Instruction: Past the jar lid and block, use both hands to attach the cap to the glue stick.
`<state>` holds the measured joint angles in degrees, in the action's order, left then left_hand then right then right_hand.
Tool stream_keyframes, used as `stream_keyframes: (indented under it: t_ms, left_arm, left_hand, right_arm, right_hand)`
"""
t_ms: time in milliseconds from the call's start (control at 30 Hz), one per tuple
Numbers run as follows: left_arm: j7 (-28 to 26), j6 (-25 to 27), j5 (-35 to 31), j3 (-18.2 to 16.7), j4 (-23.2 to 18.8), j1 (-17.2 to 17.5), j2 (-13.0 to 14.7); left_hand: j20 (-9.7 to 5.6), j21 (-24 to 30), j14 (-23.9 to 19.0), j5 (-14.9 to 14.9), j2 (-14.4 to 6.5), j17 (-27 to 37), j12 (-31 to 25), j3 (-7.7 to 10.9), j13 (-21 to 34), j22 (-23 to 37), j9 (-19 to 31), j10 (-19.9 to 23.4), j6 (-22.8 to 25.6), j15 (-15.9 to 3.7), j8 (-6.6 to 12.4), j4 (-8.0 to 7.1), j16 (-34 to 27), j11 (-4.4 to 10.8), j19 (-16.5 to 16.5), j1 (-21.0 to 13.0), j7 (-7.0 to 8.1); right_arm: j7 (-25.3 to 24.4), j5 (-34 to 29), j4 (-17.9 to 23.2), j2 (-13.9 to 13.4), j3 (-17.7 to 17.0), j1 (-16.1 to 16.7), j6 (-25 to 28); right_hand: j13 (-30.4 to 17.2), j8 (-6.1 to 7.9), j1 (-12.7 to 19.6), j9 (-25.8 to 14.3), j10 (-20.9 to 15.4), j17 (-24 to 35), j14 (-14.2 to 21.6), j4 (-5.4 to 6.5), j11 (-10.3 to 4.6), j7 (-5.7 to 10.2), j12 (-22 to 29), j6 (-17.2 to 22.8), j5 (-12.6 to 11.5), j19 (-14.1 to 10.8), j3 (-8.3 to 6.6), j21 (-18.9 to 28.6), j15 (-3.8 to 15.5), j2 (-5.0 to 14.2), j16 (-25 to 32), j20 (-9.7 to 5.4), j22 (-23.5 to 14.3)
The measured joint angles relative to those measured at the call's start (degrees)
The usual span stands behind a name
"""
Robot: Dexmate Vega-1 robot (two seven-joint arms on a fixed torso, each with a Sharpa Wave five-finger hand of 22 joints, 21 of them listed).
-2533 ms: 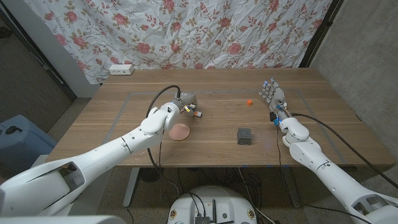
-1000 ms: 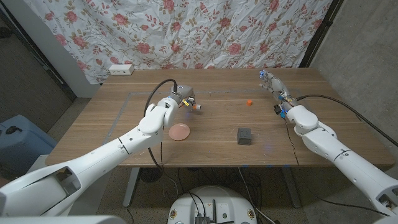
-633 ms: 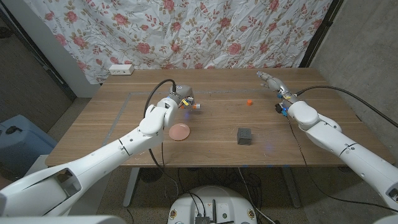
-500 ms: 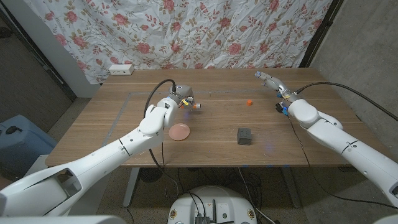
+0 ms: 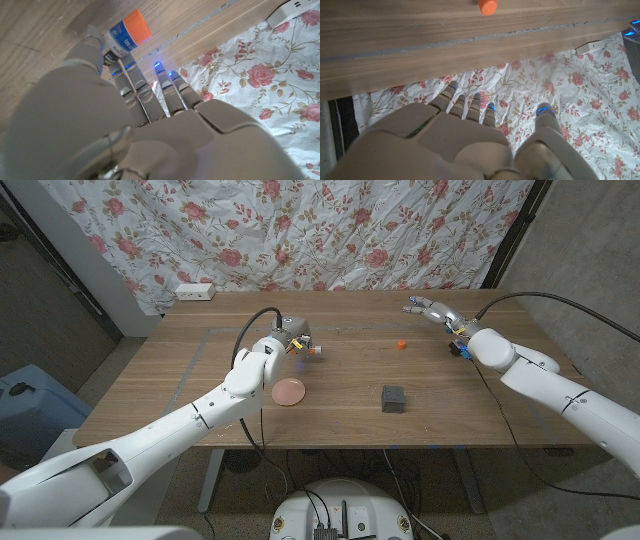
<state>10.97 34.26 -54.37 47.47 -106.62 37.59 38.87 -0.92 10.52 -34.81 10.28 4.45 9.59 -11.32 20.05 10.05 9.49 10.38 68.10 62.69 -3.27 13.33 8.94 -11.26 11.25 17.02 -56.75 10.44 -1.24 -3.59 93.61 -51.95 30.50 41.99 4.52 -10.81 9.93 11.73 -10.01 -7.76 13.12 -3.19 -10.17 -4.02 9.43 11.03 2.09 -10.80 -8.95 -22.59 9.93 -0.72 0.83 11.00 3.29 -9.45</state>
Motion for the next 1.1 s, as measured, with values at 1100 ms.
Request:
stream_keyframes:
  t_ms: [1100]
  left_arm:
    - [-7.85, -0.96, 5.28, -1.6, 0.98, 2.04, -0.41]
  left_hand:
    - [-0.1, 0.0, 0.0, 0.35, 0.42, 0.01, -0.01, -0.36, 0.01, -0.01, 0.07, 1.21, 0.8, 0.0, -0.31, 0.26, 0.39, -0.19, -1.14, 0.43, -0.4]
  right_arm:
    - [19.09, -23.23, 6.15, -3.47, 8.76, -10.65, 9.44]
  right_hand:
    - [-0.55, 2.16, 10.43, -0.26, -2.79, -1.15, 0.57, -0.64, -0.08, -0.62, 0.45, 0.88, -0.25, -0.55, -2.1, 0.67, -1.72, -2.81, 0.97, 1.95, 0.12]
